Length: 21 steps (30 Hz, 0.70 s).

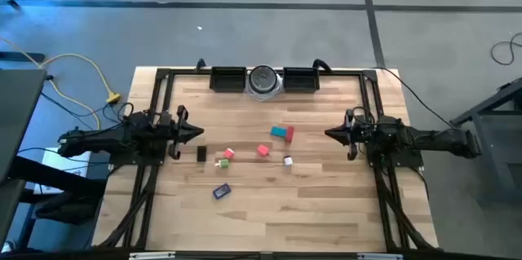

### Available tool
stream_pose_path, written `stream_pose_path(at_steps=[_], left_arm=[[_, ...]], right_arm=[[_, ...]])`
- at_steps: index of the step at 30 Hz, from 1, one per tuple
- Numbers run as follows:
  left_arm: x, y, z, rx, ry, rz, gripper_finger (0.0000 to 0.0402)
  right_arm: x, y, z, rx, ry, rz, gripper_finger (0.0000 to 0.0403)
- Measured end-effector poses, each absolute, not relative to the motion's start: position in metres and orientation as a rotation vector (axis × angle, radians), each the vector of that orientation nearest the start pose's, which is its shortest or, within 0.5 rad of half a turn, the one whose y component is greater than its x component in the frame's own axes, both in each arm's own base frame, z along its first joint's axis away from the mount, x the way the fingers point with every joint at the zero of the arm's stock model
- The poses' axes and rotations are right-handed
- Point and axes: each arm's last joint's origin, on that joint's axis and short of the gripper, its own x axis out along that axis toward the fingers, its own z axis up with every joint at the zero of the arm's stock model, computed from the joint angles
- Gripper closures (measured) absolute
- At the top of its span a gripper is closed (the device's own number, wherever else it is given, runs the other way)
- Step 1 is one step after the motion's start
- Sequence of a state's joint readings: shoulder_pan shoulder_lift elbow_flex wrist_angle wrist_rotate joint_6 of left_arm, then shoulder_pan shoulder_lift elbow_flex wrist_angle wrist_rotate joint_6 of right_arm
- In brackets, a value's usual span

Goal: Pick & Place Office items

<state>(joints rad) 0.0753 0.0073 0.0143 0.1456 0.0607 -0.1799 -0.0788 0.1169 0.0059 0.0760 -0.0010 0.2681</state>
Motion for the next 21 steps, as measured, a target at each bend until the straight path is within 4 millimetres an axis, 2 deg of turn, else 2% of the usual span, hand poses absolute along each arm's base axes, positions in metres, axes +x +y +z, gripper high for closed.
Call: stream_pose_path(at_steps=[8,13,21], left_arm=[[0.102,0.006,0.175,-0.242,-0.067,0.019,0.0401],[0.106,0.007,0.171,-0.276,-0.02,0.025,0.0401],[0.114,0.006,0.175,-0.302,-0.046,-0.038,0.0389]], right_arm=[[0.104,-0.008,0.169,0.206,-0.036,-0.08,0.04],[0.104,-0.009,0.171,0.24,-0.058,-0.09,0.04],[0.108,-0.004,0.179,0.242,-0.109,0.088,0.04]])
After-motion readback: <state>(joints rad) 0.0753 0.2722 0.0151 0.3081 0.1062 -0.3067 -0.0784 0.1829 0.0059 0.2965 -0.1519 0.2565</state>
